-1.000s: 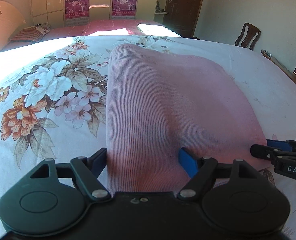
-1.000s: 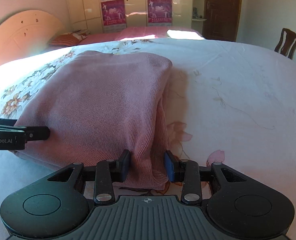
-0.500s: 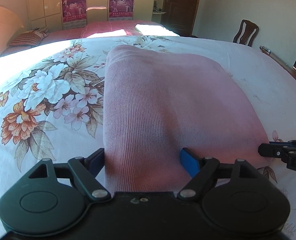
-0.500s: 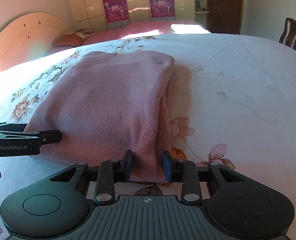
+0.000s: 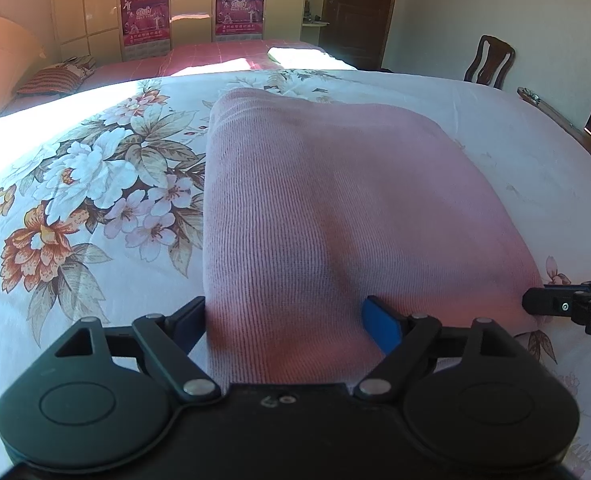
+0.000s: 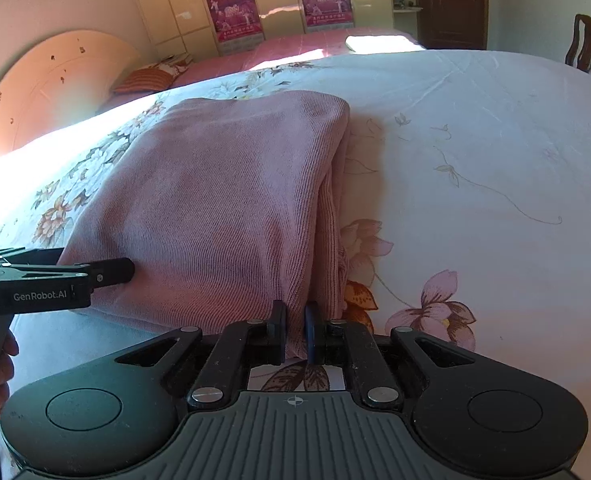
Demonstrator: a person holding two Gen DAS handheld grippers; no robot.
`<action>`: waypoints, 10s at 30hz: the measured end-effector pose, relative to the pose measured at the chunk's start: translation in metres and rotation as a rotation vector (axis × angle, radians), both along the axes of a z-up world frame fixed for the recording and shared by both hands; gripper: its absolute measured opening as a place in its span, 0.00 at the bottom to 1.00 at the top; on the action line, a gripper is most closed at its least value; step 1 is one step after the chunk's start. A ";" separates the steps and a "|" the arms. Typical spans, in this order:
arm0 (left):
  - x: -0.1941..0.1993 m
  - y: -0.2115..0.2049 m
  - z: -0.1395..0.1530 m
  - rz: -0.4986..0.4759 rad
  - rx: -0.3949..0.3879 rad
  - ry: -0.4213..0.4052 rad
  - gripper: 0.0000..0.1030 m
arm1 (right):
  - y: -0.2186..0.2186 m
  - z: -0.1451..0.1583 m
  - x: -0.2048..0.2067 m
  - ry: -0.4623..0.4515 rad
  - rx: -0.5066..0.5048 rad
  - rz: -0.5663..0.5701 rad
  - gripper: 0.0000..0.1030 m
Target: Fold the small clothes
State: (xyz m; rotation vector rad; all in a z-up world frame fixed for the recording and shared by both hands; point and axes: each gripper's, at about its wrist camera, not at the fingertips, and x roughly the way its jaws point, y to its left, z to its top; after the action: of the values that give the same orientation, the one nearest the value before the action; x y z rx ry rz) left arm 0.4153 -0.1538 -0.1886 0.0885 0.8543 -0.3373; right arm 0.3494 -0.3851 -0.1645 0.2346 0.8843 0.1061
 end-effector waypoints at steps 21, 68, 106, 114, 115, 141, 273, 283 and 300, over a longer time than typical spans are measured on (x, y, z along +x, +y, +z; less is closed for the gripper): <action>0.021 0.011 0.027 0.027 -0.088 0.019 0.88 | -0.017 0.031 0.017 -0.068 0.088 -0.037 0.67; 0.076 0.036 0.057 -0.008 -0.283 0.005 0.34 | 0.008 0.048 0.097 -0.091 0.383 0.068 0.21; 0.095 0.331 0.035 0.176 -0.100 -0.138 0.76 | 0.285 -0.005 0.184 -0.033 0.209 0.020 0.29; 0.048 0.307 0.049 0.077 -0.120 -0.170 0.75 | 0.319 0.049 0.134 -0.135 0.169 0.189 0.29; 0.047 0.300 0.045 0.065 -0.109 -0.157 0.75 | 0.326 0.048 0.129 -0.129 0.164 0.210 0.29; 0.026 0.284 0.020 0.139 0.016 -0.055 0.80 | 0.322 -0.001 0.068 -0.005 0.050 0.100 0.10; -0.350 0.239 0.221 0.402 0.132 -0.221 0.99 | 0.279 0.204 -0.312 -0.431 -0.029 0.091 1.00; -0.340 0.239 0.214 0.398 0.126 -0.195 0.99 | 0.277 0.199 -0.306 -0.414 -0.031 0.085 1.00; -0.322 0.243 0.208 0.385 0.134 -0.182 0.99 | 0.279 0.193 -0.289 -0.386 -0.023 0.087 1.00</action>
State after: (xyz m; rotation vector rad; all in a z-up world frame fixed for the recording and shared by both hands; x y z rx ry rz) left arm 0.0933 0.0888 0.0194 0.0754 0.6947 0.0891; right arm 0.0606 -0.1057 0.0284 0.1475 0.5111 0.2142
